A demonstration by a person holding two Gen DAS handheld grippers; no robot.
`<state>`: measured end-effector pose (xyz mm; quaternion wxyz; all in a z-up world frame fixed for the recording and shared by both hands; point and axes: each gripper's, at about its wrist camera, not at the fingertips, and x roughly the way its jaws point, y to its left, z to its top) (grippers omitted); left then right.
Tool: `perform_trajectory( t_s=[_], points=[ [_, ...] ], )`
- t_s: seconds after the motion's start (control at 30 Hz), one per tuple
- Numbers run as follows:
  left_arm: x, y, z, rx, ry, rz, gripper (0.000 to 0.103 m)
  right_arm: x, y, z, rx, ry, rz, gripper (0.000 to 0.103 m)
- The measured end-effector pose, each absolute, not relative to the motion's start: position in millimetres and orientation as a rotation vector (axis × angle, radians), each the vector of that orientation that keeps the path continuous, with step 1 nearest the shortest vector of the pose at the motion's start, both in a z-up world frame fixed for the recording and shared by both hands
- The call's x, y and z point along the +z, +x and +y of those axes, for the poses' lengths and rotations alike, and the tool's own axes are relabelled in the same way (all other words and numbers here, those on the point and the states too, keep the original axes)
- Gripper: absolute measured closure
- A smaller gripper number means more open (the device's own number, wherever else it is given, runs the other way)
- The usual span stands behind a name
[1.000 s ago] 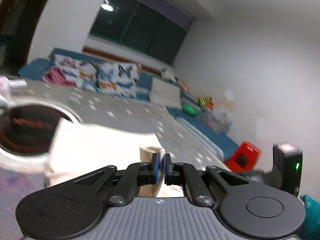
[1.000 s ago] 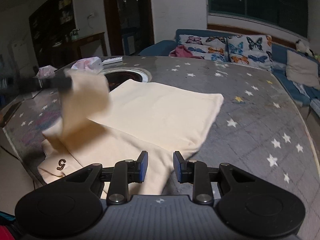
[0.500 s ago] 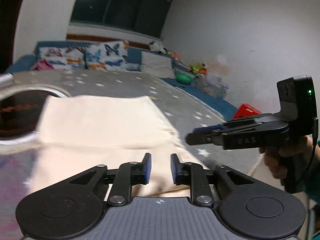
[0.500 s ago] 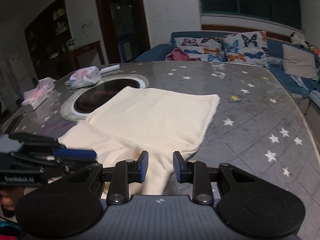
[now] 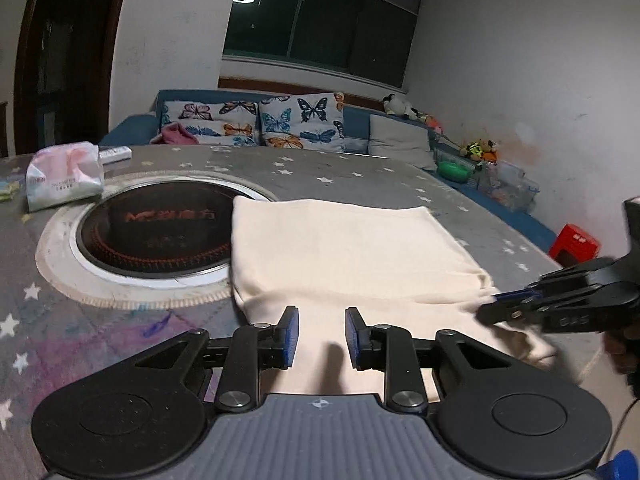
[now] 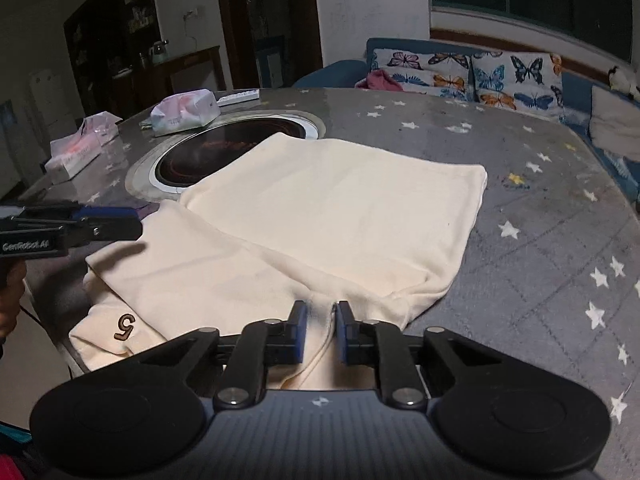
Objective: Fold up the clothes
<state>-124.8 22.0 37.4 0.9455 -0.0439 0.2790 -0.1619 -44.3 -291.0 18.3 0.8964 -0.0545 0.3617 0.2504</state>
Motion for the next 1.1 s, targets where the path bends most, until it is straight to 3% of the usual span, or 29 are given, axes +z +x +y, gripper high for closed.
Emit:
perform_trajectory(
  t_s=[0.17, 0.37, 0.57, 0.8, 1.1],
  points=[
    [27.4, -117.6, 23.7, -0.293, -0.074, 0.589, 0.075, 40.0, -52.3, -287.3, 0.495, -0.165, 0.653, 0.097],
    [31.5, -112.8, 23.1, -0.285, -0.072, 0.590, 0.075, 21.0, -40.3, -295.3, 0.463, -0.151, 0.734, 0.095],
    [40.8, -100.6, 12.3, -0.318, -0.050, 0.570, 0.076, 42.6, -52.1, -290.7, 0.487, -0.194, 0.623, 0.094],
    [25.5, -83.6, 12.2, -0.299, -0.025, 0.609, 0.076, 23.2, -42.2, -281.4, 0.543, -0.203, 0.699, 0.092],
    [39.2, -117.7, 3.0, -0.388, 0.016, 0.584, 0.075, 28.5, -70.0, -283.9, 0.584, -0.258, 0.705, 0.086]
  ],
)
